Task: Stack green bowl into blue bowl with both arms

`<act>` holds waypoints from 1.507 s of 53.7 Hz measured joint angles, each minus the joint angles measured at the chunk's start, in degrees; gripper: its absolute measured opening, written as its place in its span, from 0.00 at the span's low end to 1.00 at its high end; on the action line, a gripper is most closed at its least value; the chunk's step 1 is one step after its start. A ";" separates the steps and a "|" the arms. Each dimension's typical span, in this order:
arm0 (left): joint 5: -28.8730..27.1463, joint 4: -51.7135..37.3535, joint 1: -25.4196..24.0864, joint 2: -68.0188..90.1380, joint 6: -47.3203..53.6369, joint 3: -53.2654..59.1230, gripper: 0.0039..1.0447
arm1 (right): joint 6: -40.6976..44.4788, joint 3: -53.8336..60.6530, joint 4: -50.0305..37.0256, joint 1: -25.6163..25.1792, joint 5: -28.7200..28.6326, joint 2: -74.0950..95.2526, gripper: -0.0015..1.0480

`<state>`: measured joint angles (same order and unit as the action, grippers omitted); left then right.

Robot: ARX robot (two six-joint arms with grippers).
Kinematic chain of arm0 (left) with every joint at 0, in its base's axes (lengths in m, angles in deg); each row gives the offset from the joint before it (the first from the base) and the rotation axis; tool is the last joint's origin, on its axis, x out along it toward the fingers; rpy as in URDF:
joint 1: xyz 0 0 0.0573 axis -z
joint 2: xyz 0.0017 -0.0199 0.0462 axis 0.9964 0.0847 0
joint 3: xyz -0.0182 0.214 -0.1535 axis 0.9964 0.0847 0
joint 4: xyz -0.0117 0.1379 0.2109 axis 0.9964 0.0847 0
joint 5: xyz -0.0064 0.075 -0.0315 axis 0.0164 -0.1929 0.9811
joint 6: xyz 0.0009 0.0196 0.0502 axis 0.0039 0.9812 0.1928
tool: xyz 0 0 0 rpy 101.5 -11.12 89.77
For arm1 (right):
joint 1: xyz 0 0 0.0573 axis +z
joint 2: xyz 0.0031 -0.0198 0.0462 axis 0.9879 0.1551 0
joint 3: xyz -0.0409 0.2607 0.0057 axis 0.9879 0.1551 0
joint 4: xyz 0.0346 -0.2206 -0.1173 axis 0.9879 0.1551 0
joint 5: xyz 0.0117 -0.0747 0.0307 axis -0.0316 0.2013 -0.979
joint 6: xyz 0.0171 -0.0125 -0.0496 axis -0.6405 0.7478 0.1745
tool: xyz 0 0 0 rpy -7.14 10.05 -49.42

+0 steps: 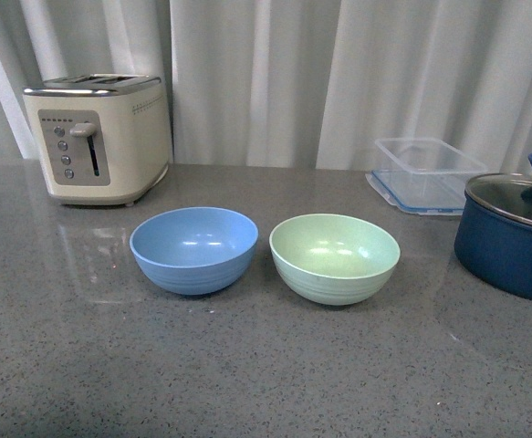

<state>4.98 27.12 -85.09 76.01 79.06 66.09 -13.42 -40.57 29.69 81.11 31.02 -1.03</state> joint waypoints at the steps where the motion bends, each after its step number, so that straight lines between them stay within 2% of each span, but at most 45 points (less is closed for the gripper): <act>1: 0.00 0.20 0.00 -0.55 0.00 0.33 0.03 | 0.00 0.00 0.00 0.00 0.00 0.00 0.90; 31: 0.00 8.15 0.00 -15.30 -0.02 6.67 0.03 | 0.02 0.00 0.00 0.00 0.02 0.00 0.90; 76: 0.00 21.88 0.00 -30.36 0.04 6.69 0.03 | 0.00 0.00 0.00 0.00 0.02 0.00 0.90; 78: 0.00 23.04 0.00 -31.54 0.04 6.69 0.03 | 0.00 0.00 0.00 0.00 0.02 0.00 0.90; 81: 0.00 29.57 0.00 -36.30 0.07 6.69 0.03 | 0.00 0.00 0.00 0.00 0.02 0.00 0.90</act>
<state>4.98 56.69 -85.09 39.71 79.13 72.78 -13.42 -40.57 29.69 81.11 31.04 -1.03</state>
